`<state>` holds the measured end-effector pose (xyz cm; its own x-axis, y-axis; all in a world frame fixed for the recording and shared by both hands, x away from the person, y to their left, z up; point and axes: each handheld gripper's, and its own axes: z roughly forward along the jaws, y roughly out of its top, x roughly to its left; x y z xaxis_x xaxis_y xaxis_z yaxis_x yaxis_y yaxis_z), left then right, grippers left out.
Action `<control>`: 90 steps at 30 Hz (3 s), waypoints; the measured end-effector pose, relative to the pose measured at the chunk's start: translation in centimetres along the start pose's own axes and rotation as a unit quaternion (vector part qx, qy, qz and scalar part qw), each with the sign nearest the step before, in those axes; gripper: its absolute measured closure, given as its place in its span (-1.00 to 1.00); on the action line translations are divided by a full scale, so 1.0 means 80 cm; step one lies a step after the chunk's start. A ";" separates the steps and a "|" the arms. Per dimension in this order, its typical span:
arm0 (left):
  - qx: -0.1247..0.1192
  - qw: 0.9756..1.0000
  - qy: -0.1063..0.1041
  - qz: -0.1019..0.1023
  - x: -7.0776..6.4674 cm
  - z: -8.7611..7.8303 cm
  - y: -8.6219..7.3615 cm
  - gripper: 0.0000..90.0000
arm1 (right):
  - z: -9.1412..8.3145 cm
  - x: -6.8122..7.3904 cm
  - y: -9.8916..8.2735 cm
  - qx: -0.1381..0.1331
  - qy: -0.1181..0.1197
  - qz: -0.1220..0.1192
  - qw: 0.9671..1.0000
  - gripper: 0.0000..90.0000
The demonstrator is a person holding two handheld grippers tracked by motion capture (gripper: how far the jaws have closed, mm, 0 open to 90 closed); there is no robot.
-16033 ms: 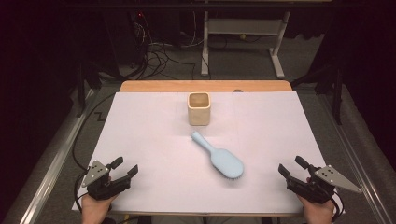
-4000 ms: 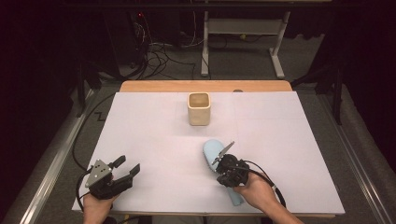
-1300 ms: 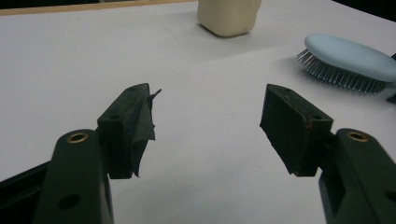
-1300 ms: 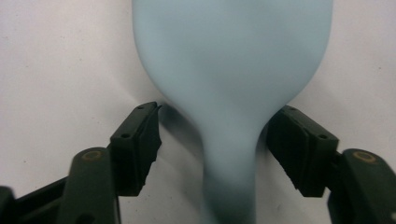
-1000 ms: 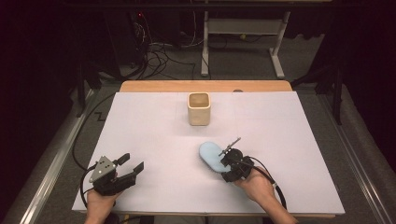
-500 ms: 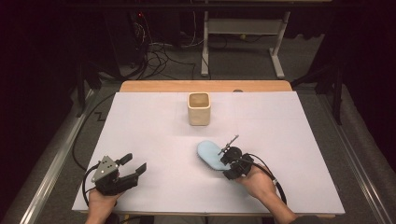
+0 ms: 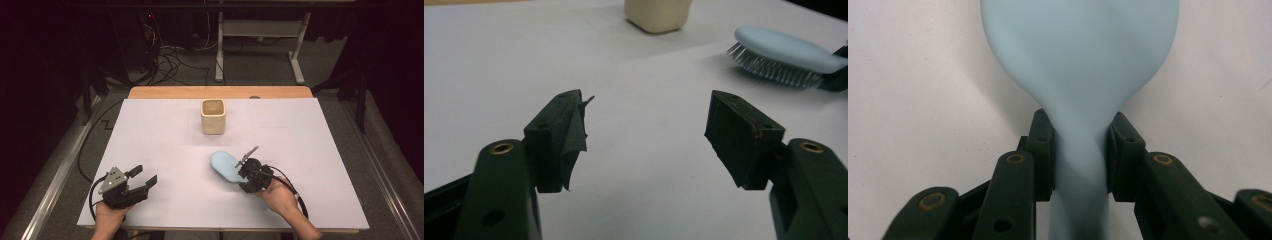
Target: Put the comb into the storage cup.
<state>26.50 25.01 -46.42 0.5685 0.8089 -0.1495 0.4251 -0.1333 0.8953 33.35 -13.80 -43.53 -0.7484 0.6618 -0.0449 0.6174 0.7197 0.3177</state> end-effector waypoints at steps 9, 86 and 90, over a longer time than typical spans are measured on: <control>-0.011 0.999 0.030 0.020 -0.007 -0.007 0.001 -0.28 | -0.018 -0.007 -0.012 -0.031 0.004 0.021 0.999 0.57; 0.006 0.999 -0.036 0.026 -0.047 0.048 0.041 -0.39 | -0.060 -0.026 -0.003 -0.127 0.022 0.027 0.991 0.56; 0.008 0.999 -0.042 0.026 -0.051 0.053 0.045 -0.39 | -0.061 -0.028 -0.004 -0.127 0.021 0.030 0.991 0.56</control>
<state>28.72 18.83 -44.41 0.6472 0.7495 -0.1393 0.4047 -0.1830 0.8960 33.61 -16.55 -38.93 -0.7251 0.6884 0.0179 0.5833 0.6002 0.5472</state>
